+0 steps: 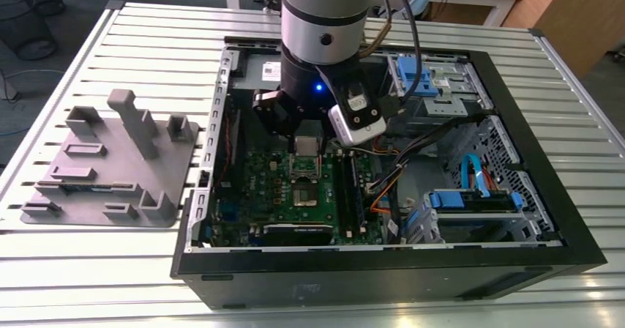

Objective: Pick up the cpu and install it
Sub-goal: 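Place the cpu into insertion slot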

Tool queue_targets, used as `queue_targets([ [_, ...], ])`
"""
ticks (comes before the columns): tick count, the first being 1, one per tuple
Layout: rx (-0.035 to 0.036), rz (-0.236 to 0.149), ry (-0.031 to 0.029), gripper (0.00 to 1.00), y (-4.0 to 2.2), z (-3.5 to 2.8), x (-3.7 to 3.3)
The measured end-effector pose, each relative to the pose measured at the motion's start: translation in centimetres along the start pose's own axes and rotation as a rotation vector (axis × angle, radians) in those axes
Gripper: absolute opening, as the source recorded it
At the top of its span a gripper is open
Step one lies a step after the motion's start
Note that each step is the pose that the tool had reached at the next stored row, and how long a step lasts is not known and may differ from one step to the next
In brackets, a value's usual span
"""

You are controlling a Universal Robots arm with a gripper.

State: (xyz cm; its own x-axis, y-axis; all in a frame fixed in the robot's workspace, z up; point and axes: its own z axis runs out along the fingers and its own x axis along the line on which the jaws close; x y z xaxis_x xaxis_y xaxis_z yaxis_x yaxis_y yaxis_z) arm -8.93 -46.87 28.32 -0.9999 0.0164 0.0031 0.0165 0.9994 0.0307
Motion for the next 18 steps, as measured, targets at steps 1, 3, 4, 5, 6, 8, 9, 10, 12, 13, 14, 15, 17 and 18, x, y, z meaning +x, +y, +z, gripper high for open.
queue_targets([
  [1,0.0000,0.000,0.0000,0.47,0.00,0.00,0.00],
  [3,0.0000,0.000,0.0000,0.47,0.00,0.01,0.00],
  [4,-0.0002,0.000,0.0000,0.47,0.00,0.03,0.00],
  [5,-0.0004,0.000,-0.0001,0.47,-0.02,0.06,0.00],
  [6,-0.0003,0.000,-0.0001,0.47,-0.06,0.09,0.00],
  [8,-0.0003,0.000,-0.0001,0.47,-0.16,0.26,-0.01],
  [9,-0.0002,0.000,-0.0001,0.47,-0.21,0.38,0.00],
  [10,-0.0001,0.000,0.0000,0.47,-0.26,0.53,0.00],
  [12,-0.0001,0.000,0.0000,0.47,-0.34,0.90,-0.01],
  [13,-0.0001,0.000,0.0000,0.47,-0.39,1.08,-0.01],
  [14,-0.0001,0.000,0.0000,0.47,-0.43,1.26,-0.01],
  [15,-0.0001,0.000,0.0000,0.47,-0.48,1.44,-0.01],
  [17,-0.0001,0.000,0.0000,0.47,-0.59,1.81,-0.02],
  [18,-0.0002,0.000,-0.0001,0.47,-0.64,1.99,-0.02],
])
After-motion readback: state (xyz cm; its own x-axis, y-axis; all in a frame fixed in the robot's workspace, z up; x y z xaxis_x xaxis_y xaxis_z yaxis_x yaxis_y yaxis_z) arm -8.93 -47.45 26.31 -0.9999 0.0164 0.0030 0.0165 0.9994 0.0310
